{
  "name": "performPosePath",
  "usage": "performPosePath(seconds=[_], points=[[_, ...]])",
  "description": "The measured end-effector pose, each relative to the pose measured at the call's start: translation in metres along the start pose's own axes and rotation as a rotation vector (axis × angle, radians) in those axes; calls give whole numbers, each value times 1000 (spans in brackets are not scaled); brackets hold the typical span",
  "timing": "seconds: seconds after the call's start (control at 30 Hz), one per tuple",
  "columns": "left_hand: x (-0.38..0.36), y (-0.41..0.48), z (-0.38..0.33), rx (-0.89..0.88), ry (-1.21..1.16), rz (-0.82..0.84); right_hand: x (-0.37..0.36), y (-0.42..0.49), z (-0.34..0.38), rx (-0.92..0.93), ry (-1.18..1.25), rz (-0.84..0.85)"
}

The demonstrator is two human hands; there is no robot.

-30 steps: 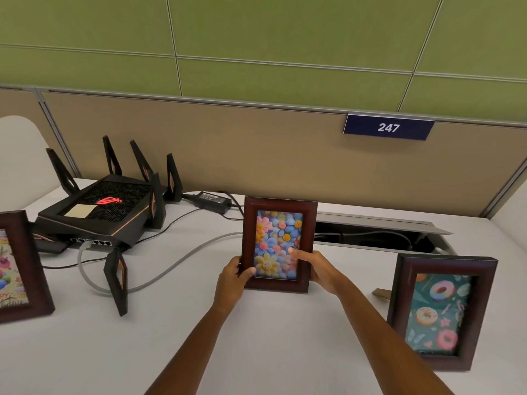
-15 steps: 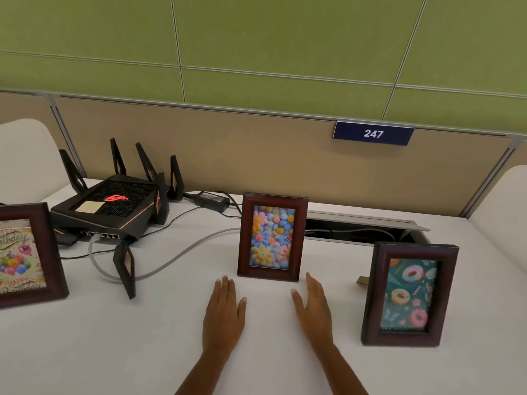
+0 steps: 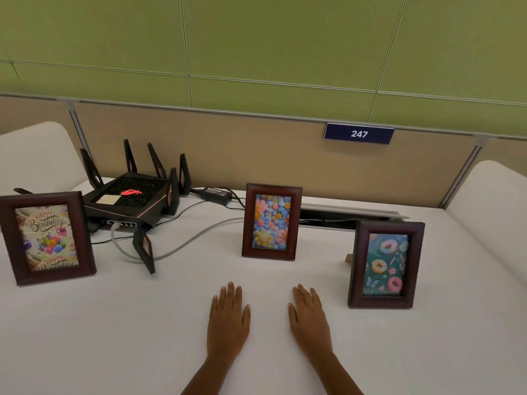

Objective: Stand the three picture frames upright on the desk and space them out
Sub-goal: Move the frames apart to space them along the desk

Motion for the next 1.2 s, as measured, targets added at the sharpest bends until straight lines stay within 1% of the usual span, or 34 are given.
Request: performPosePath(seconds=[0.13, 0.23, 0.33, 0.4, 0.5, 0.6, 0.7, 0.77, 0.83, 0.93, 1.07, 1.13, 1.2], points=[[-3, -8, 1, -29, 0, 12, 4, -24, -2, -18, 12, 1], [-12, -11, 1, -60, -25, 52, 6, -36, -6, -48, 35, 27], [-6, -11, -5, -44, -55, 53, 12, -45, -19, -106, 95, 31], [3, -13, -14, -25, -151, 86, 24, -52, -33, -145, 173, -17], [4, -14, -35, -56, -248, 67, 49, -59, -57, -194, 275, -115], [7, -12, -64, -107, -346, 90, 82, -61, -86, -263, 343, -273], [5, -8, -94, -122, -522, 137, 113, -63, -115, -309, 390, -415], [2, -7, -120, -129, -641, 188, 133, -62, -133, -323, 407, -478], [0, -6, -145, -144, -688, 206, 151, -59, -152, -332, 464, -512], [-4, 0, -177, -138, -739, 207, 167, -45, -179, -363, 609, -473], [-10, 7, -208, -94, -827, 212, 179, -18, -209, -380, 722, -360], [-14, 12, -217, -72, -855, 196, 177, -2, -216, -381, 788, -240], [-17, 14, -223, -50, -885, 173, 171, 11, -212, -343, 801, -74]])
Point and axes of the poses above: each hand's wrist, its own y-axis towards the middle knuckle, its own x-axis out of the back of the hand, z = x × y, the point moved 10 cm from there along y, towards the middle knuckle, and after that the axes turned 2 degrees about -y, right-handed, at the moved point
